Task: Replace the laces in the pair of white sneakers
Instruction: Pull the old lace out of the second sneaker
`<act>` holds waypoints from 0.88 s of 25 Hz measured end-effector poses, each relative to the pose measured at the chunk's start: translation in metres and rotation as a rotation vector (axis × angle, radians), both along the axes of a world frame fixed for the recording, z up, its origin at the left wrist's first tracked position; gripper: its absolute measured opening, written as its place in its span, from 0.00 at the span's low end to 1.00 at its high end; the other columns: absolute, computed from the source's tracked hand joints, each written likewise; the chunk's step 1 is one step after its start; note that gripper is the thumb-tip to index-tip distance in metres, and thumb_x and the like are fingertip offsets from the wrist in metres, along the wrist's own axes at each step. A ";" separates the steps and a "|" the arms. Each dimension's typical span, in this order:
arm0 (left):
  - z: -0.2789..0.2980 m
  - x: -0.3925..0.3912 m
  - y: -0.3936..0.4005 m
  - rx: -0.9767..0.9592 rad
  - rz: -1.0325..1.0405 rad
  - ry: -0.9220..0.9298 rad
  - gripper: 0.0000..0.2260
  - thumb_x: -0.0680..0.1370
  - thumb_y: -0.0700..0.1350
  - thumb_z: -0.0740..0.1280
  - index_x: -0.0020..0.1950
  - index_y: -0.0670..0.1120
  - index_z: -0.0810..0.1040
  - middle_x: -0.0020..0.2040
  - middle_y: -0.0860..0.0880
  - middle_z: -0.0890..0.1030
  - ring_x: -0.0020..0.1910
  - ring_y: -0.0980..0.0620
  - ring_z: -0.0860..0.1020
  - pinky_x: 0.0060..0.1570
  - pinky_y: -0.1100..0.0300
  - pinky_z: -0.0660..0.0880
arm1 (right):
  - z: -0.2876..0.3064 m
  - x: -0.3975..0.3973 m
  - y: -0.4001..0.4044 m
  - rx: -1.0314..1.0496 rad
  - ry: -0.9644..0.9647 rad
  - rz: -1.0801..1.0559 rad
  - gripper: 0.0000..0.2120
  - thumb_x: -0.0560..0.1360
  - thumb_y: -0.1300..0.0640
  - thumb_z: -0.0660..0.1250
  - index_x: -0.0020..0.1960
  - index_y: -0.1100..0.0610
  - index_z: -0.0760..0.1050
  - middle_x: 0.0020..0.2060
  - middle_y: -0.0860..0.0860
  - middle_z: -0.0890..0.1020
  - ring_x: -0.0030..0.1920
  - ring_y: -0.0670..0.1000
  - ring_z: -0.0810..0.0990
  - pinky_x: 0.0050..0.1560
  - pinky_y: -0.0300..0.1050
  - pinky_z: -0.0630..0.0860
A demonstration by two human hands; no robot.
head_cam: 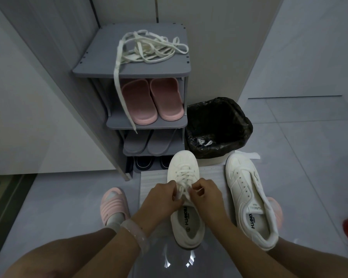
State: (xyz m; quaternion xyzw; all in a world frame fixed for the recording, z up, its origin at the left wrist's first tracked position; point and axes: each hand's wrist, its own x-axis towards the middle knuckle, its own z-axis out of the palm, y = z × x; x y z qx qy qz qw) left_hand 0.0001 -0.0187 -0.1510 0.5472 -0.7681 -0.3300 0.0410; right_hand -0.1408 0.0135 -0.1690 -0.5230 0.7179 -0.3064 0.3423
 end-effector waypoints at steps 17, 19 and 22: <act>-0.001 -0.001 0.037 0.005 0.012 0.139 0.28 0.77 0.38 0.59 0.74 0.49 0.54 0.73 0.49 0.62 0.66 0.50 0.68 0.56 0.68 0.64 | 0.023 -0.006 -0.007 -0.192 0.300 0.070 0.06 0.80 0.58 0.56 0.50 0.58 0.72 0.43 0.52 0.79 0.41 0.53 0.78 0.42 0.47 0.75; -0.001 0.003 0.046 0.020 0.022 0.157 0.28 0.76 0.40 0.58 0.75 0.51 0.53 0.73 0.50 0.62 0.66 0.51 0.68 0.57 0.68 0.64 | 0.023 -0.013 -0.012 -0.184 0.316 0.090 0.08 0.79 0.58 0.58 0.55 0.57 0.72 0.48 0.51 0.78 0.45 0.54 0.78 0.46 0.52 0.75; 0.001 0.004 0.049 -0.009 0.065 0.219 0.30 0.77 0.40 0.58 0.73 0.57 0.48 0.72 0.58 0.54 0.67 0.60 0.63 0.53 0.83 0.56 | 0.016 -0.006 0.000 0.034 0.079 -0.005 0.07 0.76 0.53 0.63 0.51 0.55 0.73 0.48 0.48 0.77 0.47 0.49 0.77 0.47 0.42 0.75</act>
